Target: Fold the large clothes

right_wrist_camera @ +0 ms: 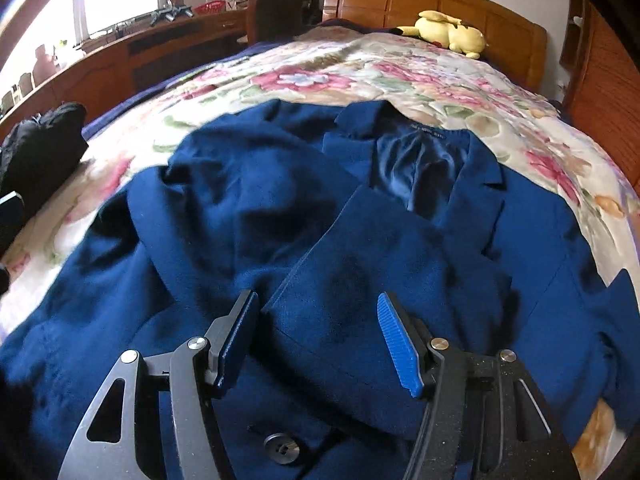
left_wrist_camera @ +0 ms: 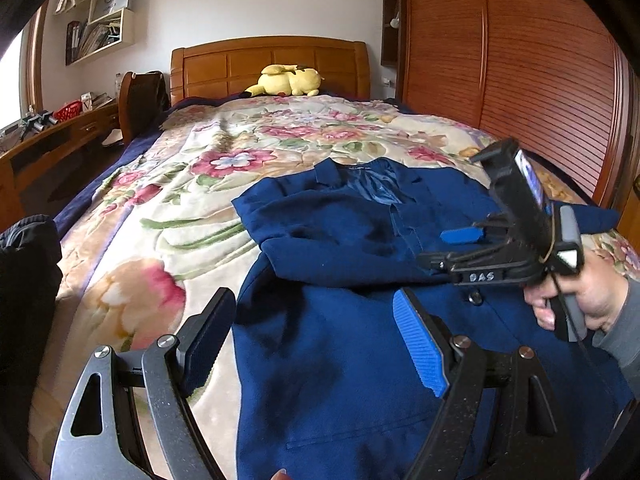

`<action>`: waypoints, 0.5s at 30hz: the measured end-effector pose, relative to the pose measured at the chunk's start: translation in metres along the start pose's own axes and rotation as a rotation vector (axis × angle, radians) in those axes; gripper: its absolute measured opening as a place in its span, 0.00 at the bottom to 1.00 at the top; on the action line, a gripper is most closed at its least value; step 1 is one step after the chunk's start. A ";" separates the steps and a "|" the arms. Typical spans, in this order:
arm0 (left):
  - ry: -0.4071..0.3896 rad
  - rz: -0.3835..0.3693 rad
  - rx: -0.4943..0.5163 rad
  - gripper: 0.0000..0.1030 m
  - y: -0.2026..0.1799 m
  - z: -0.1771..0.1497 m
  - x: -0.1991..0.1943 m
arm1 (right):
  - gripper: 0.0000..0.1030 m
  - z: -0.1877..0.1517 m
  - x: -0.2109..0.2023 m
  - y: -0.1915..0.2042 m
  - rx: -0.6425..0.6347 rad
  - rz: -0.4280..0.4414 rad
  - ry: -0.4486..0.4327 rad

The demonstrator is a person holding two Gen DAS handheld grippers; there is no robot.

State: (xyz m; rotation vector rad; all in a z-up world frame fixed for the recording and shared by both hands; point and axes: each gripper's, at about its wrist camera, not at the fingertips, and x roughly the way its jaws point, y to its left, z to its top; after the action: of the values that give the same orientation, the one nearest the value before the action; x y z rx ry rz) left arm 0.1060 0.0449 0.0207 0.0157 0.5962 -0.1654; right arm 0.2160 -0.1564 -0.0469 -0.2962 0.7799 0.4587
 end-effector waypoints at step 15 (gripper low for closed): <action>-0.002 -0.012 0.009 0.79 0.004 -0.009 -0.009 | 0.15 -0.015 -0.094 -0.019 0.085 -0.081 -0.163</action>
State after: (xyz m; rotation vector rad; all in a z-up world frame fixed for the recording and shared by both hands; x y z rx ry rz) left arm 0.0946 0.0511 0.0183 0.0208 0.5940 -0.1799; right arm 0.1579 -0.2057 0.0135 -0.2082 0.6243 0.3673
